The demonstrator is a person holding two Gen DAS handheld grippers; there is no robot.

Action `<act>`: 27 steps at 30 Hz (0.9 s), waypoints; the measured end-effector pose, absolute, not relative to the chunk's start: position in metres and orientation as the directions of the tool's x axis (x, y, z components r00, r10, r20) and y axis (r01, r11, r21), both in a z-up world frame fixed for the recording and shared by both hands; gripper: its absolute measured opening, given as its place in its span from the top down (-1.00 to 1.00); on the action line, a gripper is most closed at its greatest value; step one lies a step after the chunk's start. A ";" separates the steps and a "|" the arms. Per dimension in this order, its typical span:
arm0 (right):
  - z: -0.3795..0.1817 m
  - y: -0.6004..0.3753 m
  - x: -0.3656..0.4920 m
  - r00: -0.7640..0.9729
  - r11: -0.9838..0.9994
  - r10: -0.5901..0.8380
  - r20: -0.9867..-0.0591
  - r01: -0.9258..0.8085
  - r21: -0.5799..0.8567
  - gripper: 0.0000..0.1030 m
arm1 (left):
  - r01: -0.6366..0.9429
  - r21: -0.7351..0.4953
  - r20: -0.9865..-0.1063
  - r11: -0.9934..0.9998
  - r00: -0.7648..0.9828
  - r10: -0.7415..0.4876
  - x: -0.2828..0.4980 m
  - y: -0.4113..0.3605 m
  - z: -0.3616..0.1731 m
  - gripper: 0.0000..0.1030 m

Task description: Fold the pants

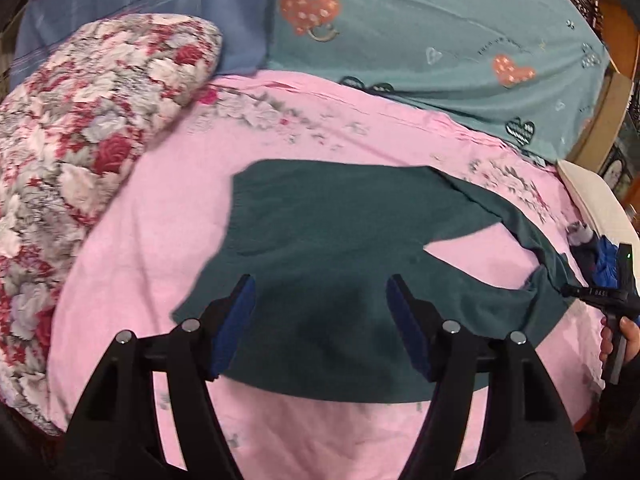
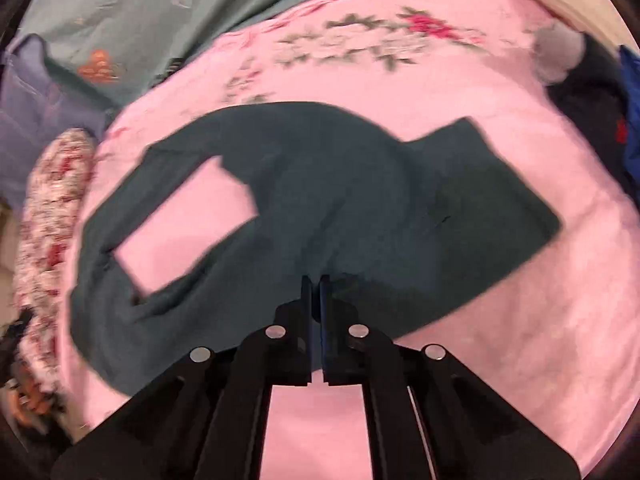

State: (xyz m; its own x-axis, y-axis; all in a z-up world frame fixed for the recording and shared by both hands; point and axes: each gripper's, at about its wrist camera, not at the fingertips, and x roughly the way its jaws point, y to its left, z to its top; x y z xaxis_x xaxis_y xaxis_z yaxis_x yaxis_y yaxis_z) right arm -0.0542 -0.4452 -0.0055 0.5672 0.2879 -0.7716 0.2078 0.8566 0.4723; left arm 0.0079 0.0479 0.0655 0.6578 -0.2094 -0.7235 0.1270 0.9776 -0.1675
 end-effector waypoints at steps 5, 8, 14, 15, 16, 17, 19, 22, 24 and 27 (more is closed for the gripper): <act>0.045 -0.499 -0.036 0.692 0.682 0.440 -0.573 0.157 0.714 0.94 | 0.135 -0.174 -0.758 0.975 0.614 -0.220 0.025 0.033 0.050 -0.34; 0.073 -0.541 -0.003 0.752 0.597 0.420 -0.509 0.194 0.779 0.94 | 0.128 -0.176 -0.769 0.976 0.601 -0.218 0.033 0.029 0.045 -0.34; 0.081 -0.622 0.107 0.760 0.529 0.225 -0.610 0.430 0.731 0.94 | 0.100 -0.164 -0.810 0.981 0.554 -0.192 0.053 0.023 0.027 -0.35; 0.076 -0.632 0.125 0.749 0.538 0.187 -0.636 0.464 0.704 0.94 | 0.095 -0.162 -0.816 0.982 0.546 -0.188 0.056 0.022 0.025 -0.35; 0.070 -0.640 0.149 0.725 0.566 0.149 -0.673 0.495 0.659 0.88 | 0.090 -0.159 -0.824 0.983 0.536 -0.183 0.061 0.019 0.022 -0.35; 0.060 -0.647 0.172 0.676 0.615 0.121 -0.727 0.524 0.590 0.83 | 0.091 -0.158 -0.828 0.983 0.531 -0.182 0.063 0.016 0.021 -0.35; 0.032 -0.653 0.193 0.532 0.672 -0.020 -0.847 0.634 0.382 0.42 | 0.106 -0.157 -0.831 0.982 0.523 -0.189 0.065 0.006 0.019 -0.35; 0.017 -0.650 0.180 0.534 0.705 -0.073 -0.842 0.625 0.335 0.38 | 0.157 -0.151 -0.828 0.976 0.519 -0.211 0.062 -0.007 0.019 -0.40; 0.007 -0.646 0.171 0.504 0.733 -0.095 -0.859 0.619 0.282 0.37 | 0.186 -0.143 -0.833 0.972 0.508 -0.220 0.063 -0.014 0.015 -0.41; -0.005 -0.638 0.153 0.484 0.779 -0.078 -0.871 0.575 0.250 0.19 | 0.213 -0.143 -0.830 0.966 0.506 -0.234 0.066 -0.025 0.016 -0.41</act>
